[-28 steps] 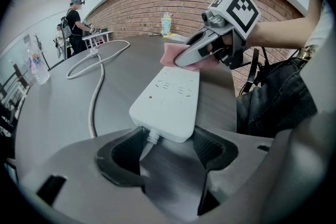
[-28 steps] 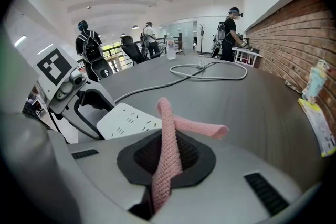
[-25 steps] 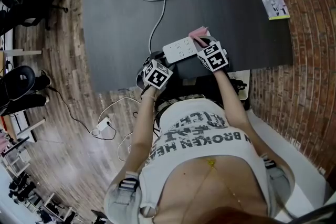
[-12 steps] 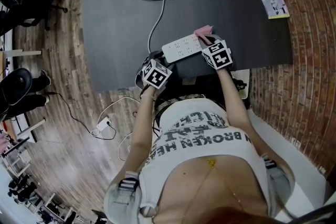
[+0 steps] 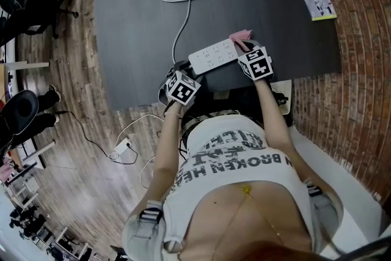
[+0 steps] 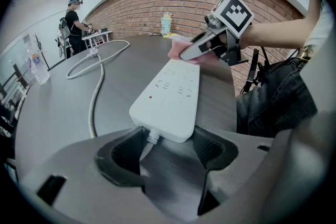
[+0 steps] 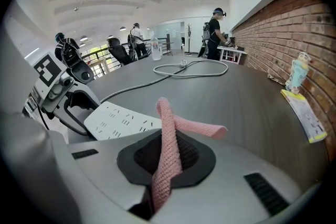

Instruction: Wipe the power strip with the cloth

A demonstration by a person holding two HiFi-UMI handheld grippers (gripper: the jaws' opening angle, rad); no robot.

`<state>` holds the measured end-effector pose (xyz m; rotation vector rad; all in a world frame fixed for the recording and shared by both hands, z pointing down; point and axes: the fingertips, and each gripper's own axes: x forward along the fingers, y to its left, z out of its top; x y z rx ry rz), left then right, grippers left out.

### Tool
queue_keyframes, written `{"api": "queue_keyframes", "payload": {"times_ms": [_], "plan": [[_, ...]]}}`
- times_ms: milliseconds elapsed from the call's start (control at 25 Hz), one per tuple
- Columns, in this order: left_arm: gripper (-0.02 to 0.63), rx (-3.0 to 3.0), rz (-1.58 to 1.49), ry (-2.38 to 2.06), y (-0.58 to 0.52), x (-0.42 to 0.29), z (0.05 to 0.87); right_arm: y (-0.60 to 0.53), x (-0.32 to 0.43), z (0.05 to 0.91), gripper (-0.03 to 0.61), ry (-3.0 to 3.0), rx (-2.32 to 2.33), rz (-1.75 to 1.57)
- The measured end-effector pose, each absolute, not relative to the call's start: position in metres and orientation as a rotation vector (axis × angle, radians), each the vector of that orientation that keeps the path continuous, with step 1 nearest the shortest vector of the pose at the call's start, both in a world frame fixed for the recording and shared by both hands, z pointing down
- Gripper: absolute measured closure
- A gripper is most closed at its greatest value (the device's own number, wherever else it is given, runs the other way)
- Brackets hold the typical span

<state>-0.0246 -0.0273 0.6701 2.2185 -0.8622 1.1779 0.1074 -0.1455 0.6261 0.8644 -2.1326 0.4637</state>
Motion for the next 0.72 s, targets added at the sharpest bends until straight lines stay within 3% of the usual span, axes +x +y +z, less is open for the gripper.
{"api": "queue_keyframes", "payload": {"times_ms": [720], "plan": [[0.334, 2.229, 1.172, -0.860, -0.027, -0.025, 0.669, -0.155, 0.130, 0.626, 0.562, -2.079, 1.005, 0.494]]}}
